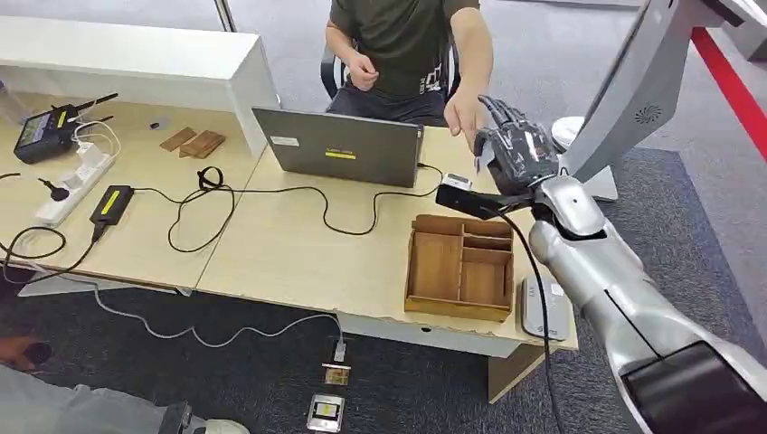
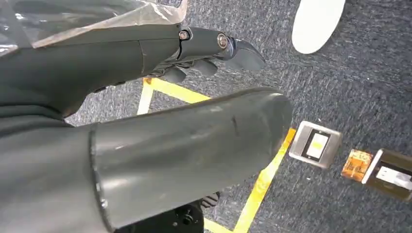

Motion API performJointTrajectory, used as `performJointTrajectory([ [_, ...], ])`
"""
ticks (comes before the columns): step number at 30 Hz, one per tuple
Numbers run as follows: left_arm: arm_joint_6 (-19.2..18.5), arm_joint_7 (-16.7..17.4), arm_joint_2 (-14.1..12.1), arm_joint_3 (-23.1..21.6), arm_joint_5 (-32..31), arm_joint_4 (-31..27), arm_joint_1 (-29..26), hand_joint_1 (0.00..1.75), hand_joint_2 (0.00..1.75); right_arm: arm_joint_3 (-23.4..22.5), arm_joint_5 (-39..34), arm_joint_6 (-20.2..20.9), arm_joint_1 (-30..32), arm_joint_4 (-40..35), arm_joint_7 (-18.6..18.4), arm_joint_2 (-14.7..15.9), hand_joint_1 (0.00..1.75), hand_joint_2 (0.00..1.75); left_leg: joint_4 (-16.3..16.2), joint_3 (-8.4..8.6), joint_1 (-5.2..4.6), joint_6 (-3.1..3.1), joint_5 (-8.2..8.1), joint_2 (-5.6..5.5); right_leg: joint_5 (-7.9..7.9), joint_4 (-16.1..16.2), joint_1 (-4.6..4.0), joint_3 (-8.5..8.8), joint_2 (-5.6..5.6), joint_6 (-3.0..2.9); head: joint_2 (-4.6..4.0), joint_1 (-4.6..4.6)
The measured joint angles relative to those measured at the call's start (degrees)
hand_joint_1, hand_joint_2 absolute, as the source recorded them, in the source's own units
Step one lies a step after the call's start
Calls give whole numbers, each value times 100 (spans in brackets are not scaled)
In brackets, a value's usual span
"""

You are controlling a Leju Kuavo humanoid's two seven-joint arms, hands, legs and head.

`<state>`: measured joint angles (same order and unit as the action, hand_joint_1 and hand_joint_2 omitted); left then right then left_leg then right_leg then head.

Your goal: Pass the card to the sensor for recognition and then transmit it.

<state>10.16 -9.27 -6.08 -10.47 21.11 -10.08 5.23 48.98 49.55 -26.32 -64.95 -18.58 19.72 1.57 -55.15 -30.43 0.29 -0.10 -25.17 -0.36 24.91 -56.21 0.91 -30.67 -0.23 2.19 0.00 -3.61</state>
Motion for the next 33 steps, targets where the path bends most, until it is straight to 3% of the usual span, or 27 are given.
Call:
performJointTrajectory([
  [2, 29, 13, 2, 0, 13, 0, -1, 0, 0, 11, 20, 4, 3, 4, -7, -13, 175, 175, 0, 0, 0, 0, 0, -1, 0, 0, 0, 0, 0, 0, 0, 2],
  [3, 40, 37, 2, 2, 15, 0, -1, 0, 0, 20, 24, 9, 3, 7, -9, -28, 0, 175, 0, 0, 0, 0, 0, 0, 0, -1, 0, -1, 0, 0, 0, 2],
  [4, 46, 48, 4, 0, 15, 0, 0, 0, 0, 26, 33, 9, 4, 15, -9, -42, 0, 0, 0, 0, 0, 0, 0, 0, 0, -1, 0, -1, 0, 0, 0, 0],
  [11, 81, 101, 24, 2, 31, 0, 2, 0, 0, 77, 105, 105, 10, 53, -4, -107, 0, 0, 0, 0, 0, 0, 0, 1, 0, 0, 0, 0, 1, 0, 0, 2],
  [23, 107, 83, 28, 0, 116, 0, 4, 0, 0, 105, 336, -429, 10, 63, 96, -151, 0, 0, -1, 1, 0, 0, 1, 1, -1, 0, 0, -1, 1, -1, 0, 2],
  [25, 116, 83, 28, 2, 133, 0, 4, 0, 0, 103, 299, -698, 11, 72, 280, -135, 0, 0, -1, 1, 0, 0, 1, 1, -1, 1, 0, -3, 1, -1, 0, 2],
  [28, 118, 138, 31, 2, 162, 0, 2, 0, 0, 0, -96, -1150, 31, 72, 1020, -31, 0, 0, -2, 1, 0, 0, 1, 1, -1, 1, 0, -3, 1, -1, 0, 2],
  [33, 179, 179, 31, 2, 317, 0, -6, 0, 0, -231, -498, -915, 23, 18, 1532, 249, 0, 0, -6, 0, -1, 1, 1, 1, -5, 3, 1, -2, 1, 5, 0, 2],
])
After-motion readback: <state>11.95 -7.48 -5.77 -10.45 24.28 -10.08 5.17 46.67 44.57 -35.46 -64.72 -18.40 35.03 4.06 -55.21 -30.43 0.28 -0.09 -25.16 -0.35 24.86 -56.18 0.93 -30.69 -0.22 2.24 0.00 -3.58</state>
